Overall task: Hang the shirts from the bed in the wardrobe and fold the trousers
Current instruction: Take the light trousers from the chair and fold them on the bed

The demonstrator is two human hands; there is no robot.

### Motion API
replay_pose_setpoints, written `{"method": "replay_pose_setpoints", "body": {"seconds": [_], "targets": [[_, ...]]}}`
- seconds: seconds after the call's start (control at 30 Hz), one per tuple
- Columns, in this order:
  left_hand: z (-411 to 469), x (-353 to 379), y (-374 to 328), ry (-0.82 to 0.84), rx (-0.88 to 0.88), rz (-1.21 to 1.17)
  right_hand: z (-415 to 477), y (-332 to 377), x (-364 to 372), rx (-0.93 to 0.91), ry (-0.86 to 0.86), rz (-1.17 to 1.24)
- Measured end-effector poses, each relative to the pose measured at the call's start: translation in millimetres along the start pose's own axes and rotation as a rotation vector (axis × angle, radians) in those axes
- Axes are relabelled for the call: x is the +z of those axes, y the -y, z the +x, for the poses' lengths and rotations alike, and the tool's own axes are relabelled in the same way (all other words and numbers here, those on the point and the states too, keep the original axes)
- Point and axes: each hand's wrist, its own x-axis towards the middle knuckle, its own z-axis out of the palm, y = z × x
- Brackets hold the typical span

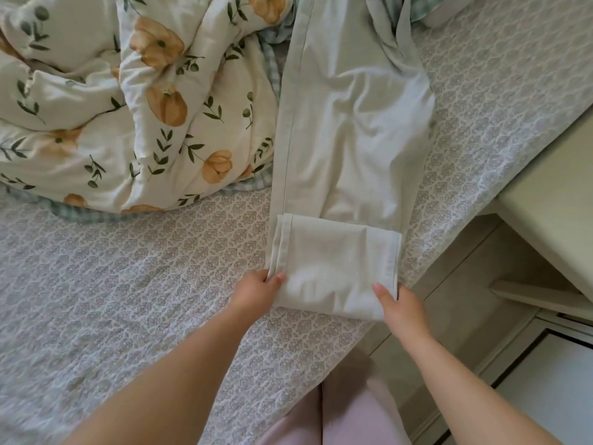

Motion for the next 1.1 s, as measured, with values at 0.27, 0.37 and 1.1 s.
{"method": "replay_pose_setpoints", "body": {"seconds": [0.27,0.37,1.1], "targets": [[5,-9,8,-0.017,-0.070,0.230,0,10,-3,0.020,-0.065,-0.022],[14,-15,-1,-0.237,0.022,0.069,9,24,-12,-0.001,-0.209,0.215],[69,-15,-81,-0.409,0.149,-0.183,82,89,-47,-0.144,-0.331,0.239]]}}
